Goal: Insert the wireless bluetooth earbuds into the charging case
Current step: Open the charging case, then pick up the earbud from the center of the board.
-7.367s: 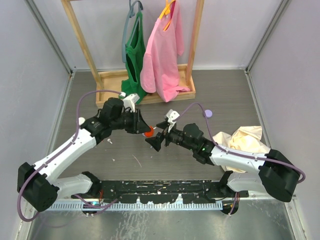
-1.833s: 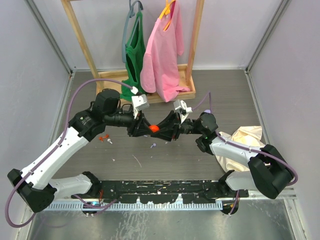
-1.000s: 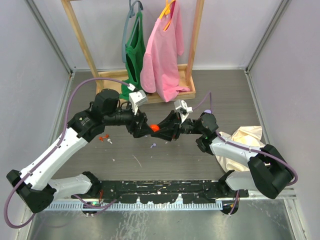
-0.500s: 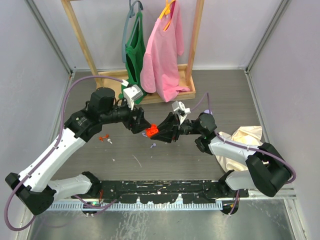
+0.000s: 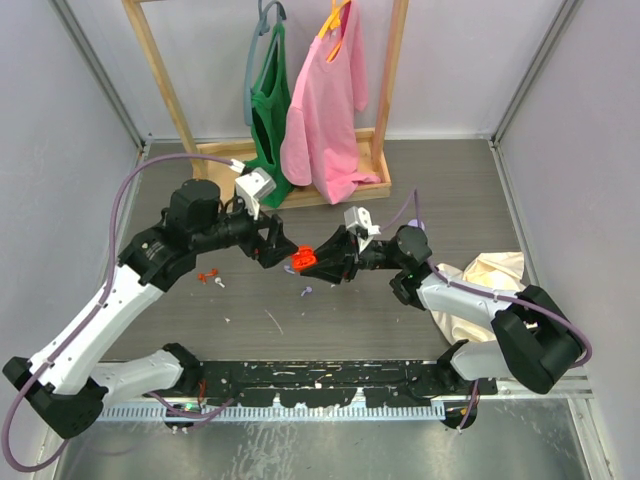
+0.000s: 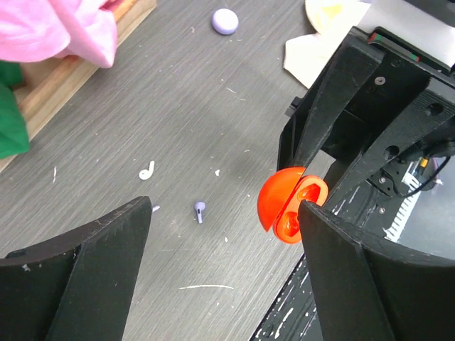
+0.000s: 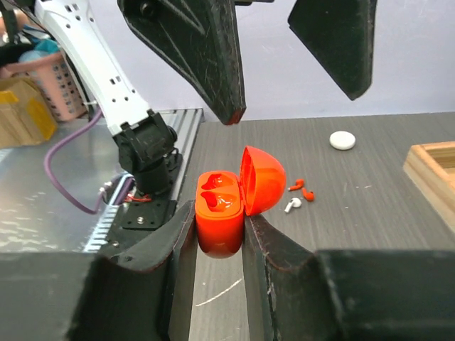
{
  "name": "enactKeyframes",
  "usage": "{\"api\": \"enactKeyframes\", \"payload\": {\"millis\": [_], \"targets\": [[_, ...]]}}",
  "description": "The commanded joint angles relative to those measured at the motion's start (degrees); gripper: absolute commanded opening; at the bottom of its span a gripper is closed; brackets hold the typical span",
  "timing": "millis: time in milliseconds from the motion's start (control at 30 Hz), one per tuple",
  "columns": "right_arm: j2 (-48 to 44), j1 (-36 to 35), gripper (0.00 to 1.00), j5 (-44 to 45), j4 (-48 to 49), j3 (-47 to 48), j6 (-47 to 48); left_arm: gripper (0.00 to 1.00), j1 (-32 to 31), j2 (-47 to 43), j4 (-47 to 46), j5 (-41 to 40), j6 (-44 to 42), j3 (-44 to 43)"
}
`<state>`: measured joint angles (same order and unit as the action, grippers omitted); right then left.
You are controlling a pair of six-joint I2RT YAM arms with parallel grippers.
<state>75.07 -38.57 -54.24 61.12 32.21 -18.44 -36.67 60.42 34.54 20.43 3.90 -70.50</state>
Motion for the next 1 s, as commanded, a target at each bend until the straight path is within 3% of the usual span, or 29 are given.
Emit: {"api": "enactKeyframes", "payload": {"millis": [0,67,433,800,967], "targets": [[-0.1,0.4,0.01,1.5,1.9,-0.8,10.7,0.87,0.3,-3.6,-2.5,-6.8,3.1,1.6],[-0.2,0.9,0.01,1.7,1.4,-1.7,14.5,0.99,0.3,-4.9,-1.9,-9.9,4.6,2.9],[-3.5,2.0,0.01,3.4,-5.6,-5.8,34.9,0.98,1.6,-7.4,2.6,-30.9,15.9,12.7],[-6.8,2.0,0.01,5.3,-6.8,-10.6,38.1,1.00,14.3,-0.6,2.6,-32.7,25.8,20.2],[-5.9,1.9,0.01,5.2,-4.1,-11.7,36.9,0.96,19.7,2.4,1.7,-33.3,27.4,21.8]]}}
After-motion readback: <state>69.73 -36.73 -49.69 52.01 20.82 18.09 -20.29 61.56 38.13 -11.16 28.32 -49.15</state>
